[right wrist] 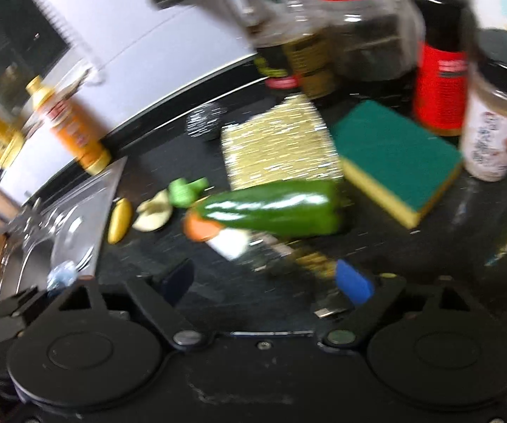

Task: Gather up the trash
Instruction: 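Grasp the black-and-white printed packet with the right tool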

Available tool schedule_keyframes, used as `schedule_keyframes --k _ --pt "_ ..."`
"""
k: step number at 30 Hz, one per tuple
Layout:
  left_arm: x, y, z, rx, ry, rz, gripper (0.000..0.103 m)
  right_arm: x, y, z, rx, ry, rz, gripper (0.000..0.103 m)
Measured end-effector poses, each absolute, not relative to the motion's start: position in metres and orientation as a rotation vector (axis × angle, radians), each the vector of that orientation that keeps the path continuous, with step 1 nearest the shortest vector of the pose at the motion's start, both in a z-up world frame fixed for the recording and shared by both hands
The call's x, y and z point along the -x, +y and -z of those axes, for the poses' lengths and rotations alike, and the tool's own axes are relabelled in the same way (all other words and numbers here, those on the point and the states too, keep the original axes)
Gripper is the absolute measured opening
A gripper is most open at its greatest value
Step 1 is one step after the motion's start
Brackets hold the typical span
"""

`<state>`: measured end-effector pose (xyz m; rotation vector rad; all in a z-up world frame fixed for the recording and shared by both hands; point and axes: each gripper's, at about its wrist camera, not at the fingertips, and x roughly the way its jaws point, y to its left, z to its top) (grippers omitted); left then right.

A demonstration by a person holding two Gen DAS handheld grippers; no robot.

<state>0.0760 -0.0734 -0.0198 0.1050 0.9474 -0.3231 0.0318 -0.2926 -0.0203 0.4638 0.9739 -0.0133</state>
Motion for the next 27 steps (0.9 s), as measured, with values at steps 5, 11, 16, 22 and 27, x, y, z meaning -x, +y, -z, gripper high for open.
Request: schedule_keyframes --k 5,11,16,22,27 --pt "-0.080 -0.100 0.032 -0.109 0.981 0.308 0.103 -0.041 -0.321 0.040 -0.467 1.007 -0.028 0.074" --pt "-0.080 -0.112 0.044 -0.083 1.009 0.286 0.103 -0.051 -0.319 0.045 -0.468 1.035 -0.129 0.074" --pt "-0.080 -0.114 0.048 -0.035 1.016 0.263 0.103 -0.057 -0.317 0.049 -0.561 1.083 -0.263 0.074" --pt "-0.082 -0.117 0.046 0.008 1.010 0.249 0.103 -0.059 -0.305 0.052 -0.619 1.129 -0.382 0.074" --pt "-0.088 -0.134 0.050 -0.002 1.011 0.247 0.103 -0.062 -0.317 0.044 -0.592 1.104 -0.330 0.053"
